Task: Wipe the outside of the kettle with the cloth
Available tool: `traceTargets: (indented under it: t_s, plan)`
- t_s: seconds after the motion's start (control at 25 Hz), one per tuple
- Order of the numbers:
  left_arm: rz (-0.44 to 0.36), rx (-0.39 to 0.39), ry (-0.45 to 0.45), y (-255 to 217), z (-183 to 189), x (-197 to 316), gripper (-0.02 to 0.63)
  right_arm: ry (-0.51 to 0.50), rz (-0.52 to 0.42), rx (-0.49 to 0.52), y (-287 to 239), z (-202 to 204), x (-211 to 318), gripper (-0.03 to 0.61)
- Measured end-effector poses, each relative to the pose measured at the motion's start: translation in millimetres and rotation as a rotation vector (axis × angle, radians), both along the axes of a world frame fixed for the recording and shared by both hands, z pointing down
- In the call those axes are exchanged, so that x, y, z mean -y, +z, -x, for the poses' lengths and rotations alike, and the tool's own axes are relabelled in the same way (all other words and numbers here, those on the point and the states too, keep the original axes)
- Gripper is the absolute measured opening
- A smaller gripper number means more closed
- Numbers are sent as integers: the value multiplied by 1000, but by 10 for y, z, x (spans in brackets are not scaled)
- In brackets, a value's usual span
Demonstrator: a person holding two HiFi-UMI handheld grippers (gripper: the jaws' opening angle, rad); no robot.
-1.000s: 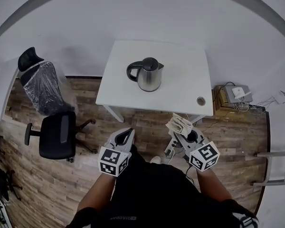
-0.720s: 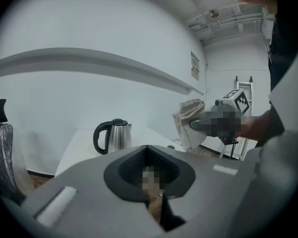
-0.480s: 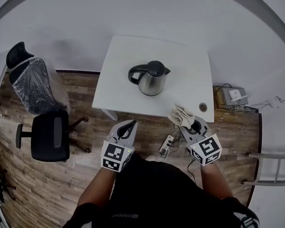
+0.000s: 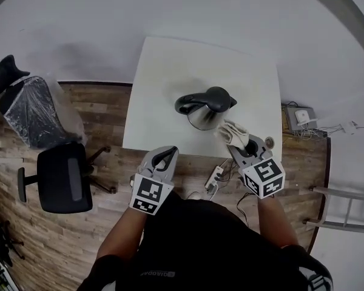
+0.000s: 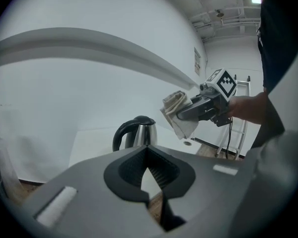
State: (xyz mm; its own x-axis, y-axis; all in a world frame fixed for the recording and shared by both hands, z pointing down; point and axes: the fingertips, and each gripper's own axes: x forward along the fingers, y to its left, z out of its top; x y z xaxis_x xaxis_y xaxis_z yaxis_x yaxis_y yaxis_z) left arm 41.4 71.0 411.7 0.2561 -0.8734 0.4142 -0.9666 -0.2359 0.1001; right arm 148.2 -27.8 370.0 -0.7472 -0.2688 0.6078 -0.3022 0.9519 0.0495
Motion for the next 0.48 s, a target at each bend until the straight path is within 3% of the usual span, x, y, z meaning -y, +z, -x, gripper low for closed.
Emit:
traceTargets:
  t_s: [0.48]
  plan:
    - [-4,-40,174,160,612,522,6,10,-156,-276,220,623,155,92]
